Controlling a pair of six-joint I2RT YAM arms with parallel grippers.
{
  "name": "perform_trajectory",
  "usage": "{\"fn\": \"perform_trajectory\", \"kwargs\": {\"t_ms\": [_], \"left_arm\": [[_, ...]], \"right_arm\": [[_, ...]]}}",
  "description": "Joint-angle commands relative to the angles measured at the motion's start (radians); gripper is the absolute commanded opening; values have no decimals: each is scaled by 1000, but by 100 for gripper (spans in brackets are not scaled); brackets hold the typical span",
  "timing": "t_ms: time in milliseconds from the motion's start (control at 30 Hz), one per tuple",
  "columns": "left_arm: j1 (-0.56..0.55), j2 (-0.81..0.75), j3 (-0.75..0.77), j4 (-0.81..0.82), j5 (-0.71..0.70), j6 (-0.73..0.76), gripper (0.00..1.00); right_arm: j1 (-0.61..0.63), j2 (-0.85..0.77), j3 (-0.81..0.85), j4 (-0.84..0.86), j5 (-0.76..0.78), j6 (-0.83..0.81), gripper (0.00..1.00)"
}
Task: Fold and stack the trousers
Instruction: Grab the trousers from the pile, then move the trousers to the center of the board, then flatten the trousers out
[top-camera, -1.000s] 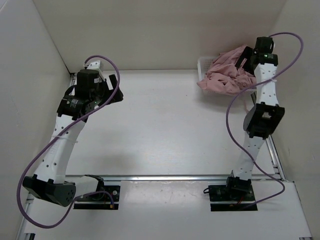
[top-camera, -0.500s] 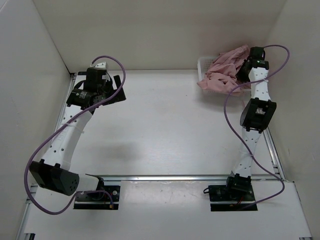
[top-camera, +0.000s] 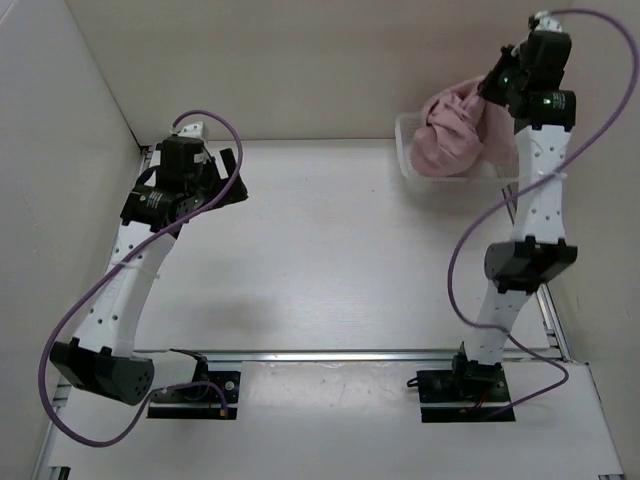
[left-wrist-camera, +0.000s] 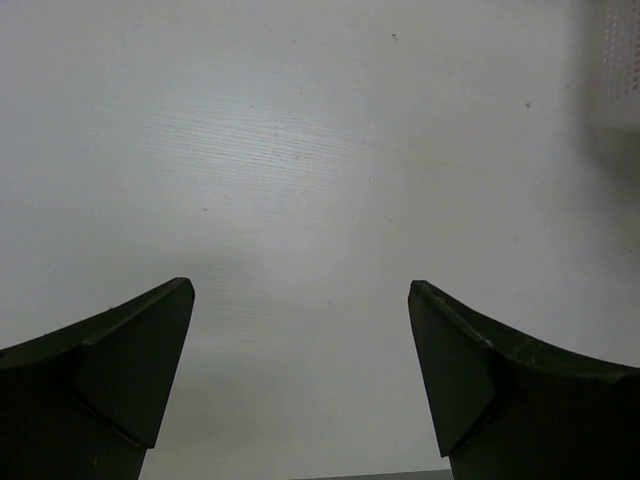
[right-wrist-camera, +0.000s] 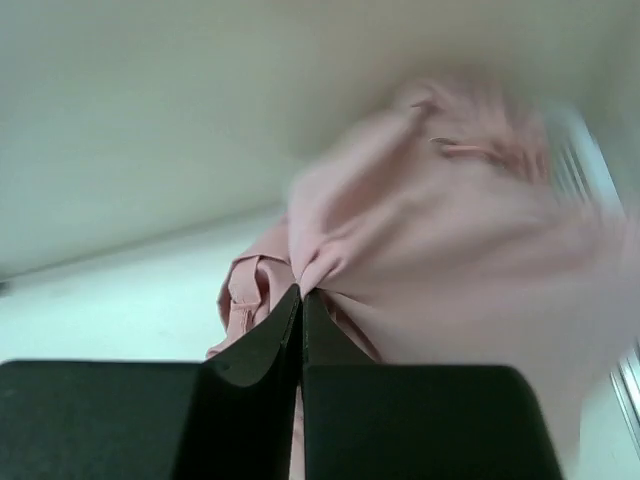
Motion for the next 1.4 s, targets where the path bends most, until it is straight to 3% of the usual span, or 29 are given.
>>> {"fn": "perform_trajectory", "kwargs": {"t_ms": [0,133,200,300,400,433,567,633,667,700,733,767,800,833,900,933,1000,1033,1167,1367], "left_arm": [[6,-82,30,-21,10,-13,100],[6,-103,94,-58,-11,-13,100],[6,-123,116,-70,-25,-13,100],[15,-136,175,-102,-91,-4,100],[27,-145,238,-151,-173,-4,100],[38,-154,251,-186,-189,-4,100],[49,-163,271,-255,-198,6,100],[49,-163,225,-266,-150,-11,100],[49,-191,190,-266,-120,-11,100],[49,-208,147,-266,-85,-28,96],[49,-228,96,-266,-38,-40,89],[49,-251,-32,-245,58,-66,70],[49,-302,-106,-204,108,-82,59],[49,-330,-179,-184,154,-98,52],[9,-407,-385,-147,236,-164,50],[-6,-428,-443,-130,252,-187,67],[-56,-456,-566,-108,277,-256,88],[-72,-465,-593,-108,277,-275,97],[-138,-437,-654,-78,271,-321,100],[-206,-218,-663,43,236,-349,100]], "right_arm": [[146,-273,72,116,-79,-70,0],[420,-431,-71,116,20,-132,0],[492,-479,-184,116,39,-109,0],[632,-561,-520,130,90,-6,0],[727,-594,-815,130,90,48,41],[746,-594,-867,115,108,63,73],[735,-657,-1016,72,217,112,98],[697,-716,-1062,62,228,126,98],[657,-738,-1106,62,210,140,92],[639,-776,-1133,53,199,140,64],[625,-795,-1159,44,199,163,48],[606,-812,-1185,33,199,172,30],[597,-839,-1243,9,185,195,9],[597,-853,-1275,-5,164,210,4],[559,-897,-1350,-5,90,238,4],[559,-913,-1434,-5,46,273,32],[548,-957,-1516,10,-33,299,62],[558,-971,-1551,21,-45,316,84],[583,-993,-1697,76,-91,341,100],[719,-818,-1722,254,-96,344,96]]}}
